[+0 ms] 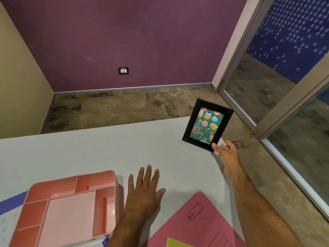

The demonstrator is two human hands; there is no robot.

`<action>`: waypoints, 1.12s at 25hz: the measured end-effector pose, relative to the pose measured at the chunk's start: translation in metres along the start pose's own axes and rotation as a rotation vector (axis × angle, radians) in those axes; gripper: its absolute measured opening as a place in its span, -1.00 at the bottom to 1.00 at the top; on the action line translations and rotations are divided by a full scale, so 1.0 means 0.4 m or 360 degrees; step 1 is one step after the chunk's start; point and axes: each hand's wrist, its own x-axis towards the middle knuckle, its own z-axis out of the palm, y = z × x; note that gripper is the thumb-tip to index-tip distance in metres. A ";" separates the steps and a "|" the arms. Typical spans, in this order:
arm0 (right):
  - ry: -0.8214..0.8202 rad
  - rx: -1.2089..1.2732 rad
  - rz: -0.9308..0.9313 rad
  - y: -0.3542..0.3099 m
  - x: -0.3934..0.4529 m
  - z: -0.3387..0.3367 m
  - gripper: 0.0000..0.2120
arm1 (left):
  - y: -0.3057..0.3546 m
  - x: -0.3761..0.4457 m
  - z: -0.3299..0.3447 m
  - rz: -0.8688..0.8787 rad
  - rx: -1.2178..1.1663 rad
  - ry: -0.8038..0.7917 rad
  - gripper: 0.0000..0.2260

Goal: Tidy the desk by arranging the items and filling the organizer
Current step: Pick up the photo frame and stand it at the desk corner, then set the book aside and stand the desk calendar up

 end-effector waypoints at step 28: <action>-0.0895 -0.2109 -0.0486 0.202 -0.686 -0.240 -0.22 | 0.160 -0.577 -0.067 -0.0378 -0.0504 -0.0348 -0.52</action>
